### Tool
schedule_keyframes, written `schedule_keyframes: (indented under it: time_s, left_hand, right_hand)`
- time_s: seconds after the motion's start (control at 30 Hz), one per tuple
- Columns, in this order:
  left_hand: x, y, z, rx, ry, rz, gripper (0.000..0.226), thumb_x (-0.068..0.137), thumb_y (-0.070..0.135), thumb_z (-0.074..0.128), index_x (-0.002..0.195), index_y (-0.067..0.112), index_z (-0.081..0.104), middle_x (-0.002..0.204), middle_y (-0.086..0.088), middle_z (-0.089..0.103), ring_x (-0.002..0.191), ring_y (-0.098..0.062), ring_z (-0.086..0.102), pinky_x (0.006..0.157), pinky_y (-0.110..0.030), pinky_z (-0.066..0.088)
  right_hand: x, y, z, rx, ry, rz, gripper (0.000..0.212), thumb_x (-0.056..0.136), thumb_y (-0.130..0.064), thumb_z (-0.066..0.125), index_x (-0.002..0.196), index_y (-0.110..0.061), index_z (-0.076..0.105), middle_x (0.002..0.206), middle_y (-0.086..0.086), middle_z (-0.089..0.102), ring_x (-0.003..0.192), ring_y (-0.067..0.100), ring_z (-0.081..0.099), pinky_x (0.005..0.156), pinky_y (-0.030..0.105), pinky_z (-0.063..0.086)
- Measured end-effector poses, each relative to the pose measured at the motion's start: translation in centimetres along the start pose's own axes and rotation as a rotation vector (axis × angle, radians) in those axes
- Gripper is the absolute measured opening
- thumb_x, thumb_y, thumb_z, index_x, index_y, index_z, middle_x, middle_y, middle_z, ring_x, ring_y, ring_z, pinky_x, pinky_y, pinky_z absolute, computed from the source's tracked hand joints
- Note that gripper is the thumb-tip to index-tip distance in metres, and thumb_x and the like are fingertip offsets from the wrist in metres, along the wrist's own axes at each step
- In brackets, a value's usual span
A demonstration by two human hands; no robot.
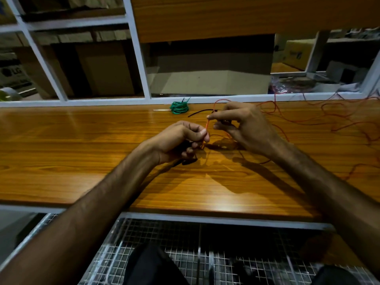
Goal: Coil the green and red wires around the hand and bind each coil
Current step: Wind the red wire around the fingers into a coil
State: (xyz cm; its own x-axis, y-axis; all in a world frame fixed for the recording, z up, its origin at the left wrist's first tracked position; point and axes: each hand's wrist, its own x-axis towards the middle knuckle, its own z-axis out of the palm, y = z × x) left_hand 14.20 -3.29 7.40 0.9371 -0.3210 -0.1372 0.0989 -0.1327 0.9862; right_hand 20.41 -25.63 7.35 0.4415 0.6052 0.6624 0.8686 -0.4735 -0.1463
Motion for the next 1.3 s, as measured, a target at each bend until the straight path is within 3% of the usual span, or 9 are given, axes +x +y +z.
schedule_keyframes:
  time_s: [0.17,0.37,0.5,0.67,0.8,0.9,1.0,1.17,1.3]
  left_hand:
    - [0.5,-0.2,0.7,-0.162,-0.066,-0.014,0.017,0.098,0.020,0.056,0.088,0.011,0.067,0.069,-0.002,0.043,0.053,-0.012,0.036,0.049,-0.024,0.024]
    - [0.7,0.2,0.5,-0.276,-0.065,-0.010,0.022,0.102,0.023,0.053,0.099,0.007,0.067,0.073,-0.001,0.045,0.055,-0.010,0.042,0.048,-0.019,0.033]
    - [0.5,-0.5,-0.4,-0.300,0.103,0.042,0.025,0.107,0.025,0.051,0.114,0.007,0.066,0.079,-0.001,0.050,0.060,-0.011,0.043,0.052,-0.022,0.028]
    - [0.2,-0.8,-1.5,-0.203,0.393,0.118,0.025,0.105,0.006,0.051,0.117,0.004,0.072,0.085,-0.006,0.057,0.063,-0.012,0.050,0.048,-0.021,0.040]
    - [0.3,-0.4,-1.7,-0.077,0.463,0.115,0.029,0.103,0.000,0.052,0.104,0.009,0.080,0.117,-0.013,0.068,0.091,-0.020,0.061,0.062,-0.025,0.055]
    - [0.6,-0.2,-1.4,-0.132,0.367,0.109,0.031,0.107,0.009,0.049,0.105,0.010,0.080,0.122,-0.011,0.074,0.115,-0.028,0.067,0.089,-0.040,0.059]
    - [1.3,0.0,-1.1,-0.136,0.254,0.099,0.033,0.110,0.019,0.044,0.111,0.006,0.074,0.122,-0.011,0.076,0.122,-0.029,0.068,0.103,-0.045,0.053]
    - [3.4,0.8,-1.5,-0.241,0.068,0.017,0.023,0.097,0.006,0.061,0.117,0.000,0.072,0.128,-0.022,0.072,0.119,-0.037,0.069,0.107,-0.055,0.053]
    - [4.6,1.6,-1.1,-0.160,0.016,-0.032,0.034,0.093,-0.017,0.054,0.118,-0.001,0.070,0.123,-0.022,0.074,0.110,-0.031,0.075,0.096,-0.040,0.062]
  right_hand:
    - [0.5,0.6,0.1,0.044,-0.005,0.004,0.023,0.093,-0.031,0.069,0.113,-0.021,0.076,0.102,0.001,0.069,0.089,0.015,0.062,0.069,0.042,0.057]
    - [1.6,0.9,0.6,0.071,0.020,-0.042,0.017,0.094,-0.024,0.070,0.108,-0.016,0.076,0.102,0.001,0.066,0.089,0.013,0.061,0.068,0.033,0.055]
    - [2.1,2.2,1.2,0.066,0.053,-0.025,0.016,0.096,-0.020,0.066,0.110,-0.013,0.072,0.107,0.005,0.064,0.096,0.016,0.061,0.075,0.038,0.058]
    - [2.9,3.8,1.6,0.183,0.071,0.079,0.011,0.099,-0.012,0.062,0.107,-0.011,0.068,0.105,-0.001,0.061,0.092,0.016,0.064,0.077,0.037,0.059]
    - [3.5,4.7,1.6,0.273,0.016,0.195,0.011,0.098,-0.012,0.063,0.107,-0.012,0.069,0.105,-0.001,0.063,0.090,0.006,0.059,0.076,0.018,0.053]
    - [3.5,5.5,2.1,0.328,-0.008,0.263,0.009,0.098,-0.014,0.064,0.106,-0.016,0.069,0.099,-0.010,0.063,0.090,0.002,0.058,0.074,0.016,0.051]
    - [3.4,6.0,2.5,0.341,-0.017,0.293,0.006,0.098,-0.015,0.065,0.101,-0.020,0.068,0.097,-0.011,0.063,0.089,0.001,0.057,0.073,0.015,0.046]
    - [3.3,6.4,2.8,0.318,-0.051,0.309,0.006,0.099,-0.019,0.064,0.101,-0.020,0.069,0.100,-0.011,0.064,0.091,-0.001,0.059,0.071,0.011,0.045]
    - [3.2,6.4,3.0,0.308,-0.084,0.260,0.008,0.099,-0.019,0.063,0.102,-0.018,0.070,0.099,-0.009,0.066,0.092,0.002,0.060,0.073,0.011,0.047]
